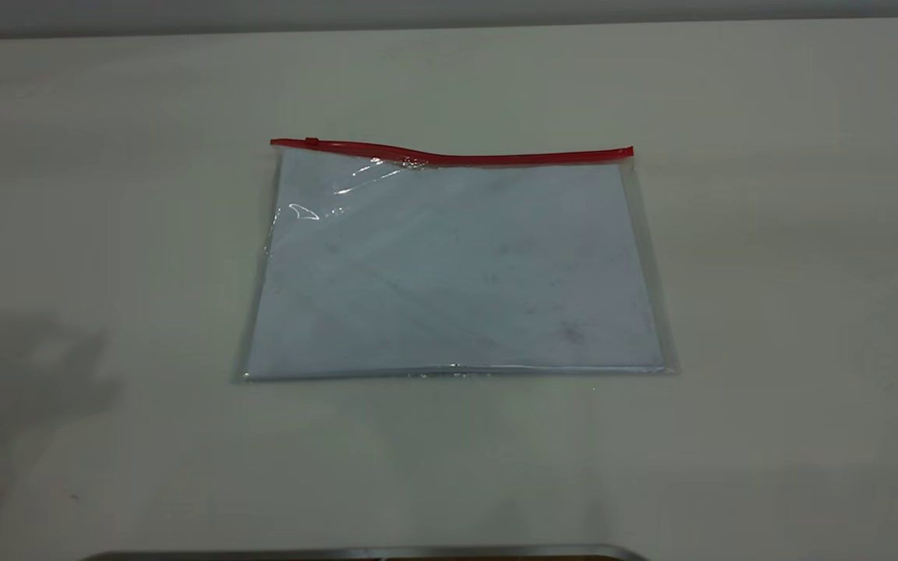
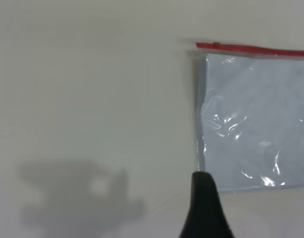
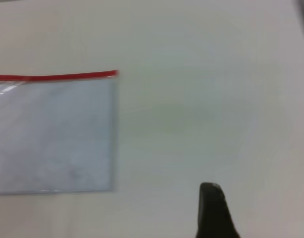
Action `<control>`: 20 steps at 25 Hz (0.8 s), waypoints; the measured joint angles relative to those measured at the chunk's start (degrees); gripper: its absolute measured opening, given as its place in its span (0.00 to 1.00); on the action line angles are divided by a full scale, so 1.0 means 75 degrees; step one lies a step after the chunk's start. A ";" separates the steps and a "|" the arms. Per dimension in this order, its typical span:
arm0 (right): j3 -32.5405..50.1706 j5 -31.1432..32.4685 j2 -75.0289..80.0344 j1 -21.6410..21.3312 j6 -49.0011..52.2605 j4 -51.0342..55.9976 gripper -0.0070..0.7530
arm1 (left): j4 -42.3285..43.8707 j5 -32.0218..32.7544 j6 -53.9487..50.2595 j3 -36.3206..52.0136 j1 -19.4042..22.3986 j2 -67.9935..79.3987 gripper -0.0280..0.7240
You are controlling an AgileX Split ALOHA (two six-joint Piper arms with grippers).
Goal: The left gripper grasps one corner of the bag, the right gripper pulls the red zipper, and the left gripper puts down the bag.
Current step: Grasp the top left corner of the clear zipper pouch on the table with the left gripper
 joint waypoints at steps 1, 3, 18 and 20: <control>0.0000 -0.0174 0.0263 0.0000 -0.0165 0.0207 0.67 | -0.0198 -0.0228 0.0356 -0.0111 -0.0034 0.0585 0.81; -0.0026 -0.0524 0.0858 0.0000 -0.0583 0.0647 0.67 | -0.0620 -0.0567 0.0890 -0.0347 -0.0081 0.1492 0.81; -0.0591 -0.2774 0.5542 0.0000 -0.2001 0.1168 0.67 | -0.4388 -0.0915 0.5283 -0.2780 -0.0154 0.6932 0.81; -0.0733 -0.2866 0.5927 0.0000 -0.2107 0.1168 0.67 | -0.4840 -0.0894 0.5787 -0.3050 -0.0154 0.7388 0.81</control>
